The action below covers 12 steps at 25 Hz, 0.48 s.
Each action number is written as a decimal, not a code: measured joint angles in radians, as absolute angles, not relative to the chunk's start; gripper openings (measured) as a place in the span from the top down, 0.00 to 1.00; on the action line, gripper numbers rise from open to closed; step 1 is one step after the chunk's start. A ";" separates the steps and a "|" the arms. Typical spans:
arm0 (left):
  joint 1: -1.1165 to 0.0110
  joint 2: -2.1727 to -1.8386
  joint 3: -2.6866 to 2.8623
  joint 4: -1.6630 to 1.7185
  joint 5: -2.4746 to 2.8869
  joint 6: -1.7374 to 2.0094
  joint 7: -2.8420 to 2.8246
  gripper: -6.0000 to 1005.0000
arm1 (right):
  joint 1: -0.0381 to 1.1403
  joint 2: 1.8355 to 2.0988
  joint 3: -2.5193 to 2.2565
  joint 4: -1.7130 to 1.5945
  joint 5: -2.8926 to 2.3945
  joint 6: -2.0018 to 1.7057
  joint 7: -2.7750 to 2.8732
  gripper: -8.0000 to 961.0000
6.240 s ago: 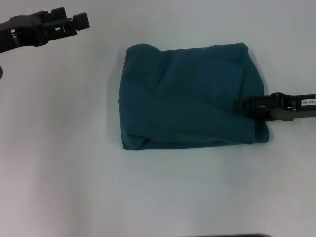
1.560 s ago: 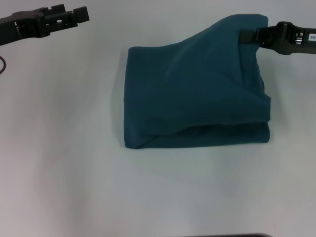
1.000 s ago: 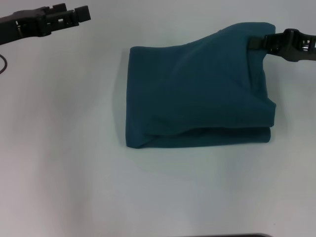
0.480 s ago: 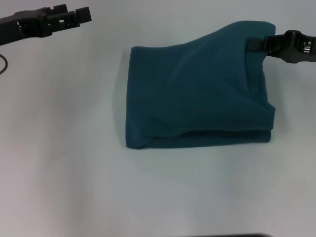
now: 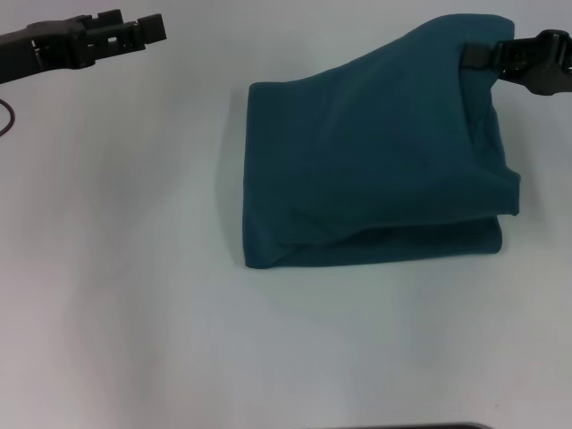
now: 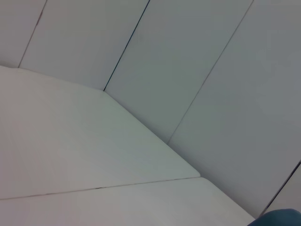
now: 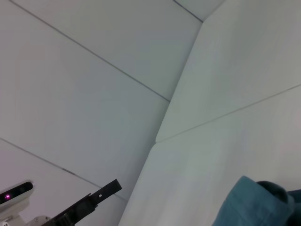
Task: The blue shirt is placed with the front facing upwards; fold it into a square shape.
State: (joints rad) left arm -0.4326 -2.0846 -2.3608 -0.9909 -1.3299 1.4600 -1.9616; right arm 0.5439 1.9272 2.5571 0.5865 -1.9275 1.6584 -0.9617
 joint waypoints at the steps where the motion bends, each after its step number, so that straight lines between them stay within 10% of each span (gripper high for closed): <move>1: -0.433 -2.085 -2.361 -0.991 -1.330 1.460 -1.962 0.04 | 0.542 1.927 2.557 0.587 -1.927 1.657 -0.961 0.83; 12: -0.434 -2.085 -2.361 -0.980 -1.326 1.458 -1.962 0.04 | 0.526 1.940 2.547 0.551 -1.973 1.510 -0.961 0.81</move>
State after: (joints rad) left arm -0.4344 -2.0846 -2.3608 -0.9804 -1.3258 1.4582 -1.9620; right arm 0.5263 1.9403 2.5470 0.5513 -1.9728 1.5095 -0.9610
